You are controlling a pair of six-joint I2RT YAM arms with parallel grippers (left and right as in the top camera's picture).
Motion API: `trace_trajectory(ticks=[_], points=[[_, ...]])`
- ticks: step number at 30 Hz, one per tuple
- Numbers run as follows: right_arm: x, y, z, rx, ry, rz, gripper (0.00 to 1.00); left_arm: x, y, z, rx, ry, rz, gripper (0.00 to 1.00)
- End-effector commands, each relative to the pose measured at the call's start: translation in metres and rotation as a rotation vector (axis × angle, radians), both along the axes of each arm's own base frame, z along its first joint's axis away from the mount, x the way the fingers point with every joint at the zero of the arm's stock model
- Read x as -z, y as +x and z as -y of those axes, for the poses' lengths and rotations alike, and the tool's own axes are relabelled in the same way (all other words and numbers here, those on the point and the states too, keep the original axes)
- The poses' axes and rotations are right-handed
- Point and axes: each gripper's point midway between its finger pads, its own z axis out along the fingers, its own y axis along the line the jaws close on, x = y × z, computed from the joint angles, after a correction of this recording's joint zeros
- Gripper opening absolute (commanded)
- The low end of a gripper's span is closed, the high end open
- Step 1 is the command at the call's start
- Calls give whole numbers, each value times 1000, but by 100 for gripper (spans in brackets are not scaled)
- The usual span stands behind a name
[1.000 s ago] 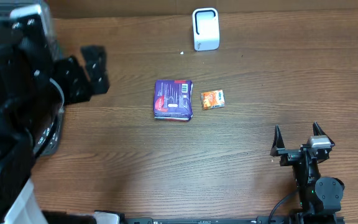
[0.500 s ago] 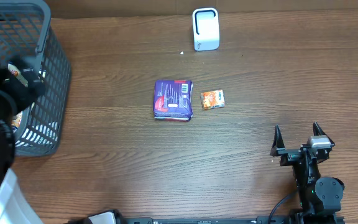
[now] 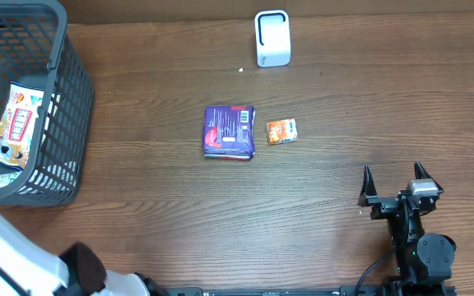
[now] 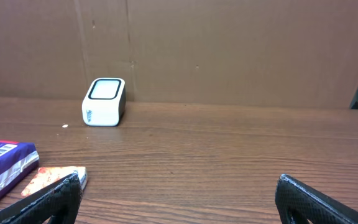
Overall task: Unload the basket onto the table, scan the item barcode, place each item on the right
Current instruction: 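Move the left gripper back over the basket, then reach down to the yellow snack bag in the basket with left gripper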
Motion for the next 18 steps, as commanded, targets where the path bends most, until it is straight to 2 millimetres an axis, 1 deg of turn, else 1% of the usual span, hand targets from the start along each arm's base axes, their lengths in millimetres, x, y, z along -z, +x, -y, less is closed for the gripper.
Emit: trace_trajectory(ticks=[1, 4, 11, 13, 16, 18], points=[[1, 0, 1, 6, 6, 5, 100, 20, 21, -11, 18, -42, -17, 98], [1, 0, 1, 6, 6, 5, 100, 37, 44, -19, 108, -32, -74, 100], [1, 0, 1, 6, 6, 5, 100, 72, 80, -44, 132, -42, -116, 100], [1, 0, 1, 6, 6, 5, 100, 84, 89, -46, 186, -40, -155, 100], [1, 0, 1, 7, 6, 5, 100, 109, 104, -44, 301, -43, -242, 100], [1, 0, 1, 6, 6, 5, 100, 126, 110, -44, 335, -60, -287, 100]])
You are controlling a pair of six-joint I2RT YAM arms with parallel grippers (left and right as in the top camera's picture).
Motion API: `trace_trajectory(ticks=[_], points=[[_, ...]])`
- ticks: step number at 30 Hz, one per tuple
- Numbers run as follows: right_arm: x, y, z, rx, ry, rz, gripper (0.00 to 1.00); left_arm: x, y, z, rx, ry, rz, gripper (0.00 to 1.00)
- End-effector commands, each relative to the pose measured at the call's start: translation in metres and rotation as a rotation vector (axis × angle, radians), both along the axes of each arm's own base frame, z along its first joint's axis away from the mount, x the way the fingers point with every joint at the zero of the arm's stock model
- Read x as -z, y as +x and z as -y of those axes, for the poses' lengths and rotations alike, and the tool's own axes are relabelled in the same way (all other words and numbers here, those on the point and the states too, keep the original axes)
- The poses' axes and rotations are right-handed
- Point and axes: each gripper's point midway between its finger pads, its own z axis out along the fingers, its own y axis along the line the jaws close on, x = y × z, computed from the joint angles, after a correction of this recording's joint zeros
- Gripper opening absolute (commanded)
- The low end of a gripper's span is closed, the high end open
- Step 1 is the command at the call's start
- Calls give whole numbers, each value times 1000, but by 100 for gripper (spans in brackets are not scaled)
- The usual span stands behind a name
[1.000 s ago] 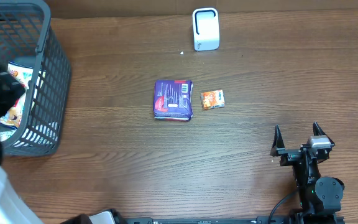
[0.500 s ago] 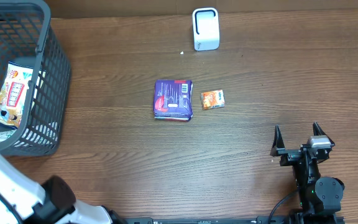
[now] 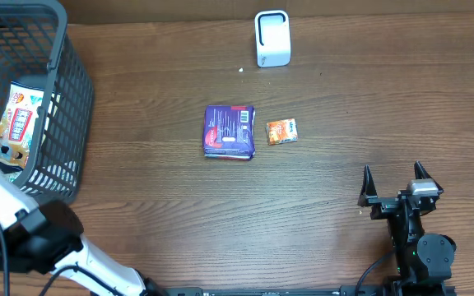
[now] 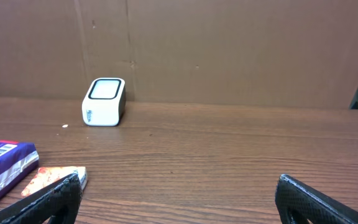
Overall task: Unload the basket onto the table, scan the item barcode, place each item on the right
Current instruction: 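Reach down to the yellow snack bag in the basket with left gripper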
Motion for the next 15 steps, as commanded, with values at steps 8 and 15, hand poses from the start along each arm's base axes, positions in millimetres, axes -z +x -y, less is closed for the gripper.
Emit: trace_trajectory(ticks=[8, 15], points=[[1, 0, 1, 7, 6, 5, 100, 81, 18, -12, 107, 13, -291, 99], [1, 0, 1, 6, 6, 5, 100, 110, 23, -13, 109, 16, -393, 97]])
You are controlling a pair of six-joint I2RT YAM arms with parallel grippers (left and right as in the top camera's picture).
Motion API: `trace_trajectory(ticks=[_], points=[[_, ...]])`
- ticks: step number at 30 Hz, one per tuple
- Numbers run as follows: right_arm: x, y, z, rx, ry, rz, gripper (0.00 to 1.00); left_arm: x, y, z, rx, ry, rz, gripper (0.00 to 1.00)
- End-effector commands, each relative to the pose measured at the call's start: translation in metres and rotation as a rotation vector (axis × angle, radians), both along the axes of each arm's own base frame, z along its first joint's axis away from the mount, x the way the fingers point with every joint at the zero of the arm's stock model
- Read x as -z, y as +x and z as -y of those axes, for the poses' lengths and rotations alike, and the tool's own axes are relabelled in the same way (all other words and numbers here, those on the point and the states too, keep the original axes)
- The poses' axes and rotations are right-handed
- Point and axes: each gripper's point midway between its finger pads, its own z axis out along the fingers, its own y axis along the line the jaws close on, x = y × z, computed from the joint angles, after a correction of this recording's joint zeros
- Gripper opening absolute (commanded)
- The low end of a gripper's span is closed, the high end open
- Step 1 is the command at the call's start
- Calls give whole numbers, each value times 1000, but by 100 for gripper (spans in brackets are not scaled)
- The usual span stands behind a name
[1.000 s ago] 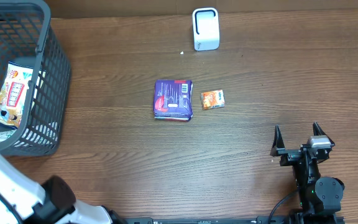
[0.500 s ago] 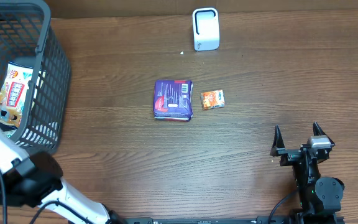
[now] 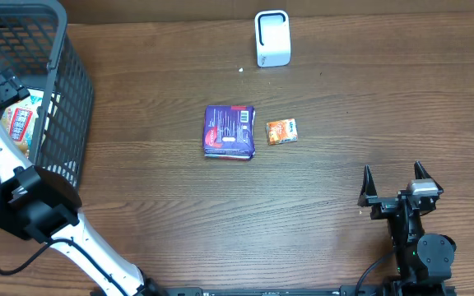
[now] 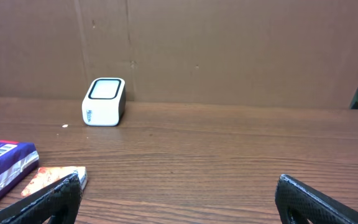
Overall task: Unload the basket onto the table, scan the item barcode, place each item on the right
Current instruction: 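Reach down to the yellow snack bag in the basket with left gripper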
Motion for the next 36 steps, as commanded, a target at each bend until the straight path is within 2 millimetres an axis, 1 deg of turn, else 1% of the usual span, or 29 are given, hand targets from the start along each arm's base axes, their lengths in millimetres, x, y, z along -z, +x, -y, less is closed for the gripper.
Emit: trace_trajectory(ticks=[1, 4, 9, 13, 16, 18, 25, 29, 36], points=[[1, 0, 1, 7, 6, 5, 100, 15, -1, -4, 11, 49, -96, 97], [1, 0, 1, 7, 6, 5, 100, 30, 5, -3, 20, 33, -114, 99], [1, 0, 1, 7, 6, 5, 100, 52, 12, -2, 32, 33, -159, 99], [1, 0, 1, 7, 6, 5, 100, 56, 16, -7, 28, 100, -201, 99], [1, 0, 1, 7, 6, 5, 100, 64, 24, -7, 64, 95, -199, 98], [1, 0, 1, 7, 6, 5, 100, 73, 28, -5, 88, 79, -207, 97], [1, 0, 1, 7, 6, 5, 100, 111, 32, 0, 138, 41, -285, 96], [1, 0, 1, 7, 6, 5, 100, 122, 38, 2, 164, 34, -291, 96], [1, 0, 1, 7, 6, 5, 100, 133, 52, 8, 238, 34, -292, 95]])
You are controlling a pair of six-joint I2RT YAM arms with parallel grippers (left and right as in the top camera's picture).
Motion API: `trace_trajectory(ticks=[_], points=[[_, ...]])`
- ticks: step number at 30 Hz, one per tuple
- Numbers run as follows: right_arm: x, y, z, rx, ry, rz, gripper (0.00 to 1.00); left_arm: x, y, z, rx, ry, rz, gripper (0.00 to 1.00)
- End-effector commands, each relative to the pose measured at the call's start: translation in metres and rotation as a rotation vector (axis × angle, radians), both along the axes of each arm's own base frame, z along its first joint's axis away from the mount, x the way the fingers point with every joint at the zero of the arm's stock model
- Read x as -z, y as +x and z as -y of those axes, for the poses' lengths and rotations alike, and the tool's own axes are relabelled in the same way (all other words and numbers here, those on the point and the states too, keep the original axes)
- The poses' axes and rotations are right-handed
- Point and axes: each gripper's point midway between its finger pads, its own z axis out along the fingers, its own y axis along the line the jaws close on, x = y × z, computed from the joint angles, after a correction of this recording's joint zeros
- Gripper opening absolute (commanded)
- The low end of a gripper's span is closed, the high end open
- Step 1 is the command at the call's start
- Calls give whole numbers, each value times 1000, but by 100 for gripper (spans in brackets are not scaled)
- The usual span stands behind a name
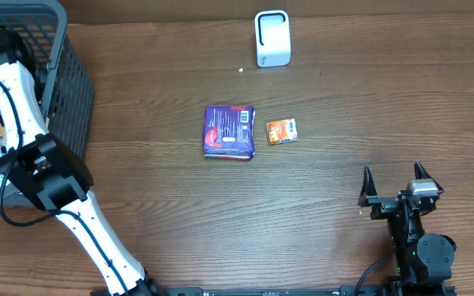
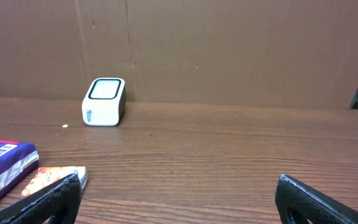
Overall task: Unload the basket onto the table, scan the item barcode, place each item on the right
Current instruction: 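Reach down to the yellow snack bag in the basket with left gripper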
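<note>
The white barcode scanner [image 1: 272, 38] stands at the table's far edge, also seen in the right wrist view [image 2: 104, 101]. A purple packet [image 1: 230, 131] lies mid-table with a barcode on top, and a small orange packet [image 1: 281, 131] lies right of it. My left arm reaches into the grey basket [image 1: 66, 123]; its wrist [image 1: 5, 41] sits at the basket's far end, and the fingers cannot be made out. A snack bag in the basket shows only partly beside the arm. My right gripper [image 1: 393, 177] rests open and holds nothing at the front right.
The basket takes up the table's left side, and its rim rises above the table top. A brown cardboard wall [image 2: 229, 50] closes off the back behind the scanner. A small white speck [image 1: 241, 70] lies near the scanner.
My left arm has stretched farther into the basket, its wrist now at the far end. It covers most of the snack bag. The right arm and the table items have not moved.
My left arm was low at the front left corner. It then rose beside the basket, then reached over the snack bag inside, and now extends to the basket's far end. The right gripper stayed open in place throughout.
</note>
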Motion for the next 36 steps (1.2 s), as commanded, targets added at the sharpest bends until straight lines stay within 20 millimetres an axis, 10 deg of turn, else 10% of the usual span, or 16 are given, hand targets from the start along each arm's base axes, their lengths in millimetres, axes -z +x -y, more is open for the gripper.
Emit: trace_trajectory(ticks=[1, 36], points=[[1, 0, 1, 6, 6, 5, 100, 13, 4, 6, 60, -14, -38, 95], [1, 0, 1, 7, 6, 5, 100, 77, -14, -16, 31, -80, -104, 87]])
